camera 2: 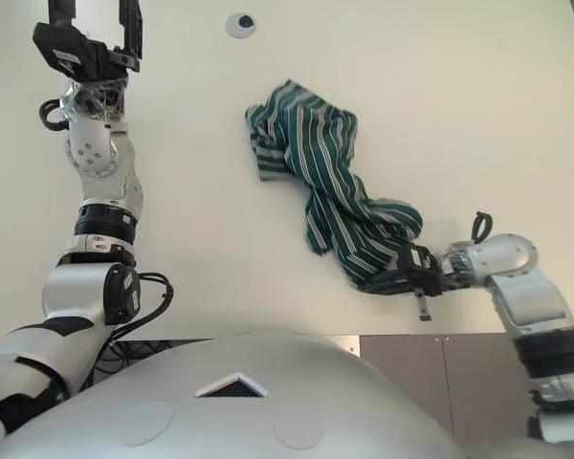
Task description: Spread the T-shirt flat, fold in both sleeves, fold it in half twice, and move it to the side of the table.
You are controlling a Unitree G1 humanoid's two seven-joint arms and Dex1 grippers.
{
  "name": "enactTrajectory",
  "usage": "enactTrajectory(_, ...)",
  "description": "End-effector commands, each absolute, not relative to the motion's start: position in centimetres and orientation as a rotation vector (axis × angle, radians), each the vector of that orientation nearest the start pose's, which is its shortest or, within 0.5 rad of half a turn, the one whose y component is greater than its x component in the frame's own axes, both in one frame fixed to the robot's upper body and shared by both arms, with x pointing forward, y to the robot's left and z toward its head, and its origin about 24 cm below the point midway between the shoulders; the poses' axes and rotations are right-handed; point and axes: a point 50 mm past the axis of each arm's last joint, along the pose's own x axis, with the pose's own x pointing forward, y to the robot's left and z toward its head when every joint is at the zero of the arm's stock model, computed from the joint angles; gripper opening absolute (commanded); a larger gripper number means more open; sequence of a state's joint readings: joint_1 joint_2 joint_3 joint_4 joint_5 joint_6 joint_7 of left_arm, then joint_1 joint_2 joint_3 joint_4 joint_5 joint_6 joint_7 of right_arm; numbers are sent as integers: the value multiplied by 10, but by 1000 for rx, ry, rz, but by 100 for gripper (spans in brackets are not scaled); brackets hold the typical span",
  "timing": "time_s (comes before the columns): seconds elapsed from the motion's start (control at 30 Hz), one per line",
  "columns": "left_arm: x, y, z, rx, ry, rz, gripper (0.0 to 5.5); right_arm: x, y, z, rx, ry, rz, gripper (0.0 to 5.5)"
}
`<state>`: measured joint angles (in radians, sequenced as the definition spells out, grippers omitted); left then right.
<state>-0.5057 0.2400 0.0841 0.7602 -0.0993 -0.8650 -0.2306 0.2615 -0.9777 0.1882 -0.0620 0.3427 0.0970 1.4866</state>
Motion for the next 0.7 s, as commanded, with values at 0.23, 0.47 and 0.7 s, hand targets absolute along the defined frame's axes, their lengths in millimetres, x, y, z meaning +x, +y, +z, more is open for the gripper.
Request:
enactTrajectory(0.23, 321, 184, 97, 221, -551, -248, 332, 160, -266, 83, -146, 629, 1504, 99)
enactTrajectory(0.47, 322, 186, 99, 202, -548, -243, 332, 187, -294, 152, 8, 203, 1434, 99)
enactTrajectory(0.7, 320, 188, 98, 200, -543, -237, 332, 272, -277, 103, -235, 252, 907, 99)
